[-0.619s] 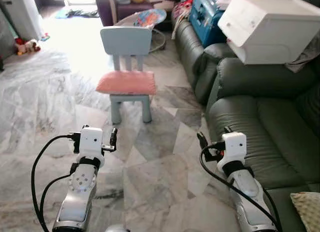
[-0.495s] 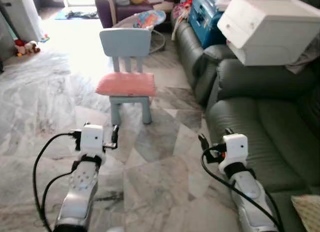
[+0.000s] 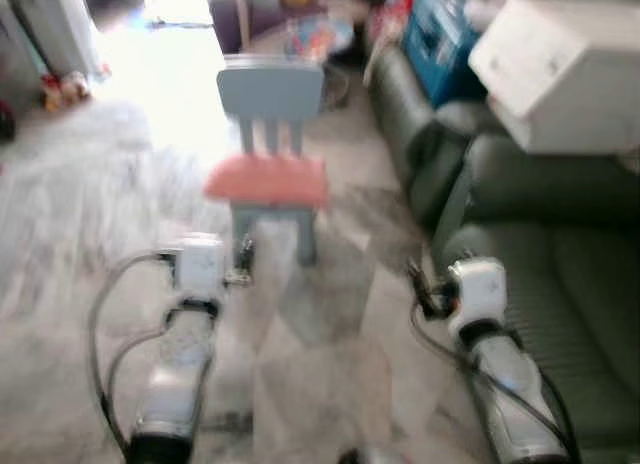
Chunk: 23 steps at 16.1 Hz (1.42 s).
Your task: Move the pillow to the sofa
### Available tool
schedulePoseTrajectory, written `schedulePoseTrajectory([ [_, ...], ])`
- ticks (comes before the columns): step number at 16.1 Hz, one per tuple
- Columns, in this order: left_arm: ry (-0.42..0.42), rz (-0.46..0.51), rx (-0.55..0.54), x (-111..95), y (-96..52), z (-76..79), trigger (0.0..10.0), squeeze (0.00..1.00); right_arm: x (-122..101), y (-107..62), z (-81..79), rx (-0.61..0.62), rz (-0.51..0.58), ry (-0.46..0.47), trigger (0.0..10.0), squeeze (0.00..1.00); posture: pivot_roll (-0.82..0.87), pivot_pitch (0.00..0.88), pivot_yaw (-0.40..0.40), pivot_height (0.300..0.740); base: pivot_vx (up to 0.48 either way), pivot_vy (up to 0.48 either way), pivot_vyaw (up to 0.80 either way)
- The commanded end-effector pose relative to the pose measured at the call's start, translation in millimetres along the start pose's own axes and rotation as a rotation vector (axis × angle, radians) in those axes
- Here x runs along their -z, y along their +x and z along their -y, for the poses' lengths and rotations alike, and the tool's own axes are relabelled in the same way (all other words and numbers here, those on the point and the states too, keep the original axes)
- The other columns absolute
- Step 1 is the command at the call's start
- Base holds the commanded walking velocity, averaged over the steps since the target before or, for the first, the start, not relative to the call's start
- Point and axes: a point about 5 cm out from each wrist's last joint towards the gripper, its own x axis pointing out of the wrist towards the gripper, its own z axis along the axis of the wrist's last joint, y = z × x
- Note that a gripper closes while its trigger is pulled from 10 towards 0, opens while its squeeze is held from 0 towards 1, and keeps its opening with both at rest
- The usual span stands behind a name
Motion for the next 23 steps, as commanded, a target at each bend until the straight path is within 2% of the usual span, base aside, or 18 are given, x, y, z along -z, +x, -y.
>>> schedulePoseTrajectory([
  [1, 0.026, 0.000, -0.042, -0.2, -0.1, -15.1, 10.0, 0.00, -8.6, 7.2, -8.0, -0.025, 0.038, 0.008, 10.0, 0.00, 0.01, 0.000, -0.032, 0.740, 0.364, 0.315, 0.00],
  [4, 0.053, 0.004, -0.031, 0.3, 0.2, -15.1, 10.0, 0.00, -7.2, 6.2, -9.2, -0.017, 0.038, 0.012, 10.0, 0.00, 0.01, 0.000, -0.027, 0.740, 0.373, 0.301, 0.00],
  [8, 0.061, 0.003, -0.020, 1.1, 0.2, -9.7, 10.0, 0.00, -6.4, 6.7, -10.6, -0.015, 0.038, 0.018, 10.0, 0.00, 0.01, 0.000, -0.022, 0.740, 0.478, 0.000, 0.00],
  [12, 0.074, 0.000, -0.031, 1.3, 1.4, -11.6, 10.0, 0.00, -6.5, 6.5, -9.8, -0.011, 0.039, 0.017, 10.0, 0.00, 0.01, 0.000, -0.020, 0.740, 0.480, 0.000, 0.00],
  [23, 0.048, -0.012, -0.067, 0.5, 2.0, -15.4, 10.0, 0.00, -6.5, 7.7, -12.4, -0.023, 0.042, 0.010, 10.0, 0.00, 0.01, 0.000, -0.020, 0.740, 0.469, 0.000, 0.00],
])
